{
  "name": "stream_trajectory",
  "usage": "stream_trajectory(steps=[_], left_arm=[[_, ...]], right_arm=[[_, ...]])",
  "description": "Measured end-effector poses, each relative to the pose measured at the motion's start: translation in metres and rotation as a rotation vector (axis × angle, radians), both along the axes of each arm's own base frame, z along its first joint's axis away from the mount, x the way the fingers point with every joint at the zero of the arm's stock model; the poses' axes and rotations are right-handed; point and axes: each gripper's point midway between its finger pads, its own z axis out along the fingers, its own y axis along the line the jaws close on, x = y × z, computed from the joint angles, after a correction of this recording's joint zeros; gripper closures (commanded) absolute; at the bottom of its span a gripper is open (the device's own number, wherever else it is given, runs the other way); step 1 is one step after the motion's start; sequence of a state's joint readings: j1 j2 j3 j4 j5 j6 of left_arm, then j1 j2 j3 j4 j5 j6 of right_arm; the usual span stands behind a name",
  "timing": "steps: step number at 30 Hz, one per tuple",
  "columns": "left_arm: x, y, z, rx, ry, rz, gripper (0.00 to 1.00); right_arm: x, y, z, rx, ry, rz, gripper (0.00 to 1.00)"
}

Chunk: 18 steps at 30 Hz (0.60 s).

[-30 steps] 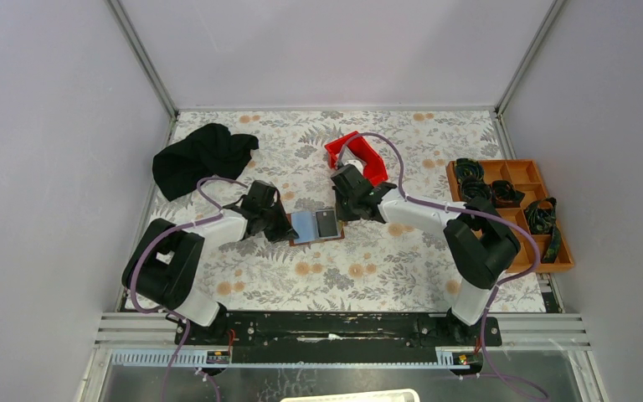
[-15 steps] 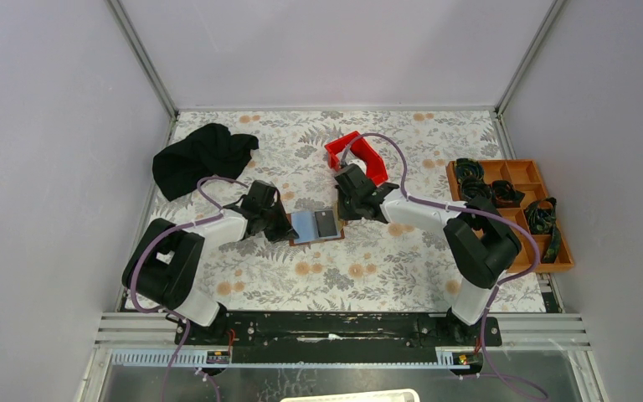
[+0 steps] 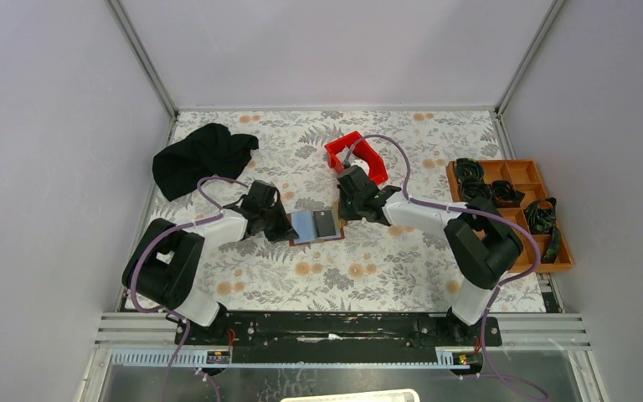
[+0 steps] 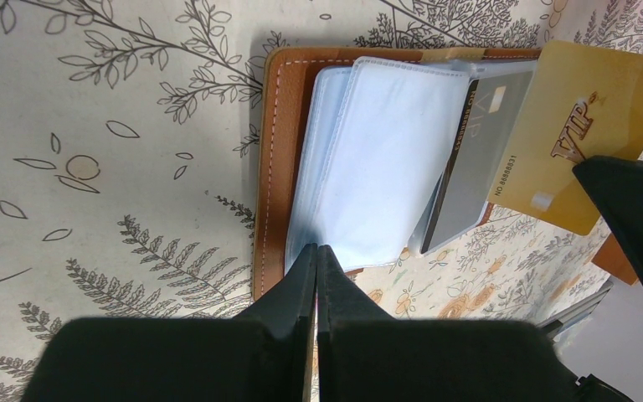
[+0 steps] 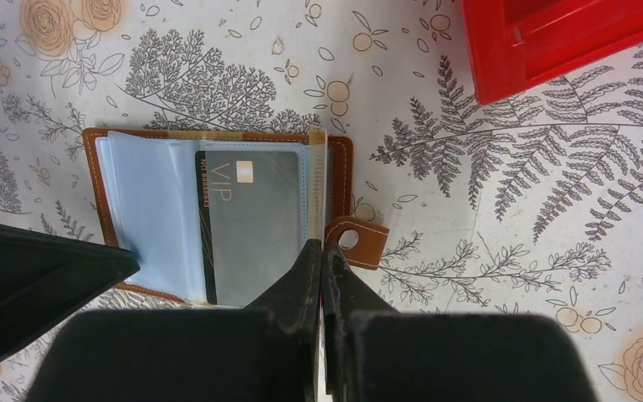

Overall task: Put the credit cards into the card holder
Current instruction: Insert the credit card into the card holder.

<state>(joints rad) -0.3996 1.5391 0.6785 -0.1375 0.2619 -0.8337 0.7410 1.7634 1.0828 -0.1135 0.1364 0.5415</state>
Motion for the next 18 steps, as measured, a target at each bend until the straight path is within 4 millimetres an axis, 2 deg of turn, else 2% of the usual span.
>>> stream_trajectory(steps=[13, 18], left_arm=[[-0.0002, 0.0006, -0.0004, 0.006, -0.006, -0.011, 1.00], [-0.0001, 0.0007, -0.0003, 0.008, -0.006, -0.013, 1.00]], right_arm=[[-0.0003, -0.0044, -0.0042, 0.092, 0.006, -0.044, 1.00], [-0.0080, -0.0021, -0.0031, 0.170, 0.010, -0.041, 1.00]])
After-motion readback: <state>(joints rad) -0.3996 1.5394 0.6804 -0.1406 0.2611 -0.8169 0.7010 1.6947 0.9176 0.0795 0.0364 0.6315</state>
